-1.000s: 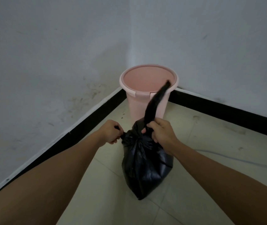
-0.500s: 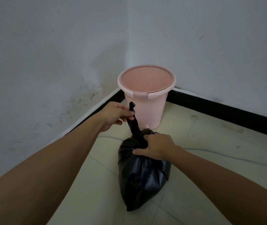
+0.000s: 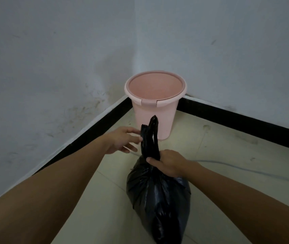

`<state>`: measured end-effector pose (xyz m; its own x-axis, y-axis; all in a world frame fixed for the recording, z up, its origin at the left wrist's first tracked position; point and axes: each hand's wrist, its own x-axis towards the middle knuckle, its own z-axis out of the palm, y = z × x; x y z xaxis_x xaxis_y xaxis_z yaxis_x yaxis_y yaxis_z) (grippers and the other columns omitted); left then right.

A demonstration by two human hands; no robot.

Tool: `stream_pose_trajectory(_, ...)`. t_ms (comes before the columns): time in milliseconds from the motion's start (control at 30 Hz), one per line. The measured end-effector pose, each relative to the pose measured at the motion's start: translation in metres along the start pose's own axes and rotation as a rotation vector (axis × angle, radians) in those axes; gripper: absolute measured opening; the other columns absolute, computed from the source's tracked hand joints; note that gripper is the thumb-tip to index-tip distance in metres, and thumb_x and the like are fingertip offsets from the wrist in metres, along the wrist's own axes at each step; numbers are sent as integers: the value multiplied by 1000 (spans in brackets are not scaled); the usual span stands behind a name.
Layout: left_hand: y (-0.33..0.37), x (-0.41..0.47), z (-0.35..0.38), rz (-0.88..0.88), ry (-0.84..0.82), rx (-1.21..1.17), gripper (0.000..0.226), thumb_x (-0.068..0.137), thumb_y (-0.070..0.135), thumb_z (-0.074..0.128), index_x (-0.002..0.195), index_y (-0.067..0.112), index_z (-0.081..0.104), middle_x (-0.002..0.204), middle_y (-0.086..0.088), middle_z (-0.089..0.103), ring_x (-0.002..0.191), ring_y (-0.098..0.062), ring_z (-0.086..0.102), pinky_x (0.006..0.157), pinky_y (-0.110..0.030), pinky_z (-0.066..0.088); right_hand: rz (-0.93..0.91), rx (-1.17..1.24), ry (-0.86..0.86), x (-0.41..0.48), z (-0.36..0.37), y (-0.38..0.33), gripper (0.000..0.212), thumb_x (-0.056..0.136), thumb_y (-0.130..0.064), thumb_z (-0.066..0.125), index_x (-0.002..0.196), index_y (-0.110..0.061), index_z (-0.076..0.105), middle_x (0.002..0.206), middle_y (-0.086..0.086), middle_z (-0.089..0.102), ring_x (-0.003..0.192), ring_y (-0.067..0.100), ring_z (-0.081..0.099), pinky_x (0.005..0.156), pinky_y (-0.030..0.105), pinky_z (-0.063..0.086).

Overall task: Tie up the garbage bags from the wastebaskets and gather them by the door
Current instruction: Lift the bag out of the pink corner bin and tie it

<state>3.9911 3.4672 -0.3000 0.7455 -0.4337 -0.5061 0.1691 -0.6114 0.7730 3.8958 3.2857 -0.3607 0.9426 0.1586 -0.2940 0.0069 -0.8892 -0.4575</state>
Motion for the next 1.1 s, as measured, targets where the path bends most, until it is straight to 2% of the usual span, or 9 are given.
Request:
stream_pose_trajectory(133,2,-2,3,61,110,-144,8,88,0,59,85,5,64,81,-11,72,67,-19,62,58,-25,45,63,175,10,-1,-2,3,70,94,-66,34,129,-10,59,124,15,63,111,31,60,96,38,47)
stream_pose_trajectory(200,3,-4,1,48,116,-210,2,89,8,62,90,6,63,94,-14,72,73,-19,63,61,-26,47,80,216,14,-3,-4,5,68,95,-63,34,131,-11,58,127,15,62,112,31,59,97,38,46)
stream_pose_trajectory(333,6,-5,3,27,49,-244,36,83,26,74,114,15,60,105,-12,70,76,-18,62,58,-26,45,50,112,8,-4,-5,4,66,97,-61,33,129,-11,59,124,15,64,111,31,59,95,38,47)
stream_pose_trajectory(467,13,-1,6,81,121,-309,33,84,2,68,115,10,61,79,-9,66,59,-14,53,51,-25,41,-14,59,-20,-7,-6,-7,58,99,-57,32,127,-13,59,120,14,65,108,31,60,93,38,47)
stream_pose_trajectory(567,16,0,7,88,155,-310,17,83,-8,61,93,6,65,63,-6,58,53,-13,47,48,-23,37,-17,78,-24,-9,-5,-9,57,100,-56,33,130,-14,58,122,13,64,111,30,59,94,38,46)
stream_pose_trajectory(767,2,1,-8,76,296,-438,17,80,-7,58,69,5,58,63,-10,53,54,-16,46,47,-22,40,222,778,188,-8,-10,11,26,98,-33,52,95,-10,64,99,12,67,85,20,64,76,29,50)
stream_pose_trajectory(867,-3,0,-4,62,257,-459,12,83,-4,58,80,8,60,75,-12,62,63,-18,57,55,-25,48,394,1026,222,-7,-22,19,25,95,-18,55,70,-12,54,55,2,55,42,10,44,39,19,32)
stream_pose_trajectory(1000,-7,-5,15,22,21,-105,49,77,13,76,119,23,53,112,-2,65,104,-20,59,82,-32,48,416,1294,128,-5,-22,30,24,95,-26,55,78,-11,59,61,3,51,44,11,29,42,23,20)
stream_pose_trajectory(1100,-16,-5,40,75,-114,155,67,68,19,85,126,26,54,115,5,60,108,-17,58,94,-29,46,339,1425,91,-2,-26,26,27,99,-40,50,97,-15,60,62,-1,56,44,10,30,42,22,23)
